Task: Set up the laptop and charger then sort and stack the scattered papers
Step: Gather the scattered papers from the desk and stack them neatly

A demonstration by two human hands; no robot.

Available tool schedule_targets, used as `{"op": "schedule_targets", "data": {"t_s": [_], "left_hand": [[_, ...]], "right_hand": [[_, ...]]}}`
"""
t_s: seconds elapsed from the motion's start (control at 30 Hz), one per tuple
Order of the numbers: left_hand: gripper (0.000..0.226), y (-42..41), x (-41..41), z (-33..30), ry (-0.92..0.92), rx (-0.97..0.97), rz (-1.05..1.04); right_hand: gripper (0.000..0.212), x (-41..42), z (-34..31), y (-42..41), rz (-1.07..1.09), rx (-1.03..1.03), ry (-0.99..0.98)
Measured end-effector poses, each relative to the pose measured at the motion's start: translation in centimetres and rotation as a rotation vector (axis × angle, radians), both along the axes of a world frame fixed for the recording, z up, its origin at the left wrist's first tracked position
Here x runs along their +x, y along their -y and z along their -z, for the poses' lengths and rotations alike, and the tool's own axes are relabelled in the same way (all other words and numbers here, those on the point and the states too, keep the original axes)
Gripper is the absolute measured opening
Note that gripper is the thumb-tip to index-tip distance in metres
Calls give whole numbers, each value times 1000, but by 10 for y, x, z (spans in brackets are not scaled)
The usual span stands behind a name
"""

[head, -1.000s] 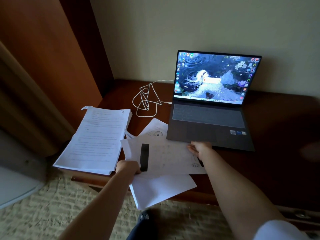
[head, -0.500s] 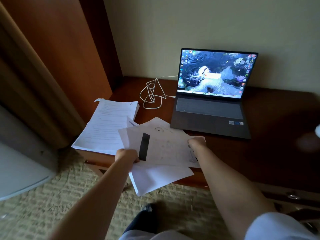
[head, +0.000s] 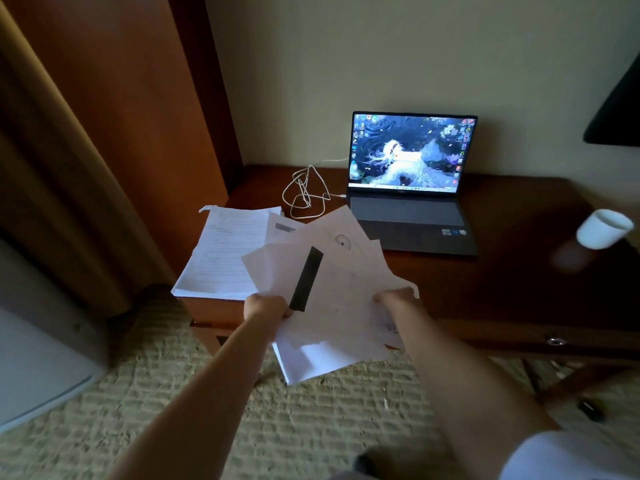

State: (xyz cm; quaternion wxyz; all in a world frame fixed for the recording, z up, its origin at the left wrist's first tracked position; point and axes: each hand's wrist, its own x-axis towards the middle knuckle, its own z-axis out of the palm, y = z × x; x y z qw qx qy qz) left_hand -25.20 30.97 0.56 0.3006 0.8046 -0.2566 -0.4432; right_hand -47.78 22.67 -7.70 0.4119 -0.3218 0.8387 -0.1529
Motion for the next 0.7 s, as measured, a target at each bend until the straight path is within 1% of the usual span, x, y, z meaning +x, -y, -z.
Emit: {"op": "schedule_targets", "data": {"t_s": [0.07,0.1,0.17,0.2,0.27,0.3,0.37,0.43,0.53,0.63,0.7], "left_hand": [[19,0,8,0,-5,-22,33],[21,-2,10,-2,-51,-65,3],[23,-2,12,-9,-129,-128,-46],[24,-1,10,-11,-148,-152,-68],[26,3,2,-17,-200,-193,-64],[28,6,-3,-20,-230,-217,-51],[31,16,-16,-21,-278,-239,-50],[34,28,-34,-17,-308,-228,-38],[41,53,-69,-4,-363,-218,-62],[39,78,-110,11,-411,-217,-118],[39,92,-138,21,-437,-198,-147]], "right_hand": [[94,-4,2,-7,97,-57,15],[99,-3,-5,-11,160,-85,17],[99,-3,-29,-20,233,-146,-14],[94,-5,-38,-24,243,-179,-76],[73,-13,-54,-30,297,-276,-185],[63,-19,-58,-30,317,-328,-187],[44,-34,-61,-25,329,-434,-114],[31,-50,-59,-15,294,-461,-83],[32,-79,-55,4,286,-475,-114],[45,-115,-48,28,275,-419,-193],[50,-139,-40,44,271,-340,-135]]}}
